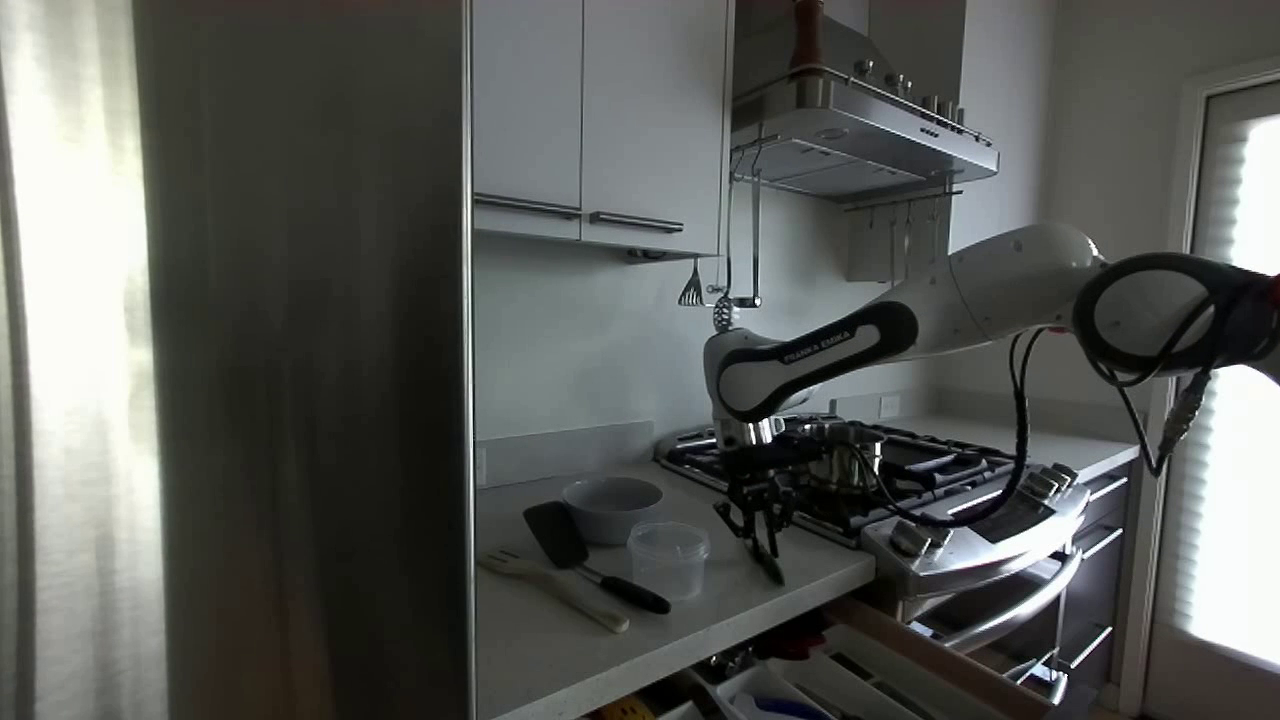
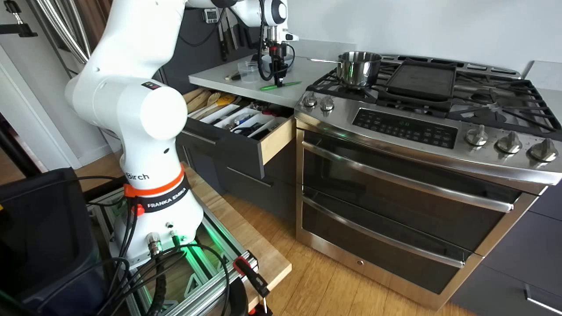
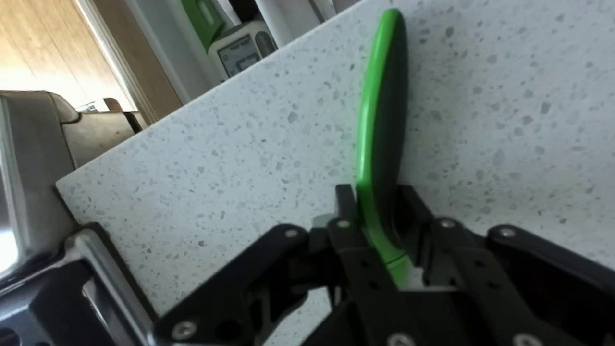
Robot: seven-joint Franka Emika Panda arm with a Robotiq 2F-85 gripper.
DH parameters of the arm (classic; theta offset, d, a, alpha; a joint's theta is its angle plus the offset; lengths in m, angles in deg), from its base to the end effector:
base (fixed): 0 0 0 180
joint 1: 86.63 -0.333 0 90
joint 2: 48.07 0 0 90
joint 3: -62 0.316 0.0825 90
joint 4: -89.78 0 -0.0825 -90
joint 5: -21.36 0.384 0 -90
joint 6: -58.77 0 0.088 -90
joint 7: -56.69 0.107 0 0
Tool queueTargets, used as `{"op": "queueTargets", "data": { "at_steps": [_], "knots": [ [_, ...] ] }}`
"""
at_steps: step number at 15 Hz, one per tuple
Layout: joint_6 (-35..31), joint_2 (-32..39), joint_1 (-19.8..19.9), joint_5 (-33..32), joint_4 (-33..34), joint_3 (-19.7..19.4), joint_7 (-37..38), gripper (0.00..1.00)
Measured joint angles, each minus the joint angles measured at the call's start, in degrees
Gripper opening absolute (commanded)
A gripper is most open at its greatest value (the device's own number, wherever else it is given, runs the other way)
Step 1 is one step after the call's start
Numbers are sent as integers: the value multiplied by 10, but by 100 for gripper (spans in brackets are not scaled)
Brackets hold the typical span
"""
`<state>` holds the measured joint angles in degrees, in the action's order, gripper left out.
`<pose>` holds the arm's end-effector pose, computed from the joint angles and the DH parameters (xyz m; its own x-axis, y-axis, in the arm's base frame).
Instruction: Push the green knife into its cover
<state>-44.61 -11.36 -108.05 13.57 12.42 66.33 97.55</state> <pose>0.6454 0.2869 0.3354 0.9679 -0.2356 -0.0879 -0.2171 -0.9593 0.1804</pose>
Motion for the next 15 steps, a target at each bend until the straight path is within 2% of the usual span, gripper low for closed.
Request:
{"op": "queueTargets", "data": {
  "at_steps": [5,15],
  "knots": [
    [-9,-24,-3,-5,-11,-1,0,98],
    [-3,-141,1,-22,-9,-4,-8,100]
  ]
}}
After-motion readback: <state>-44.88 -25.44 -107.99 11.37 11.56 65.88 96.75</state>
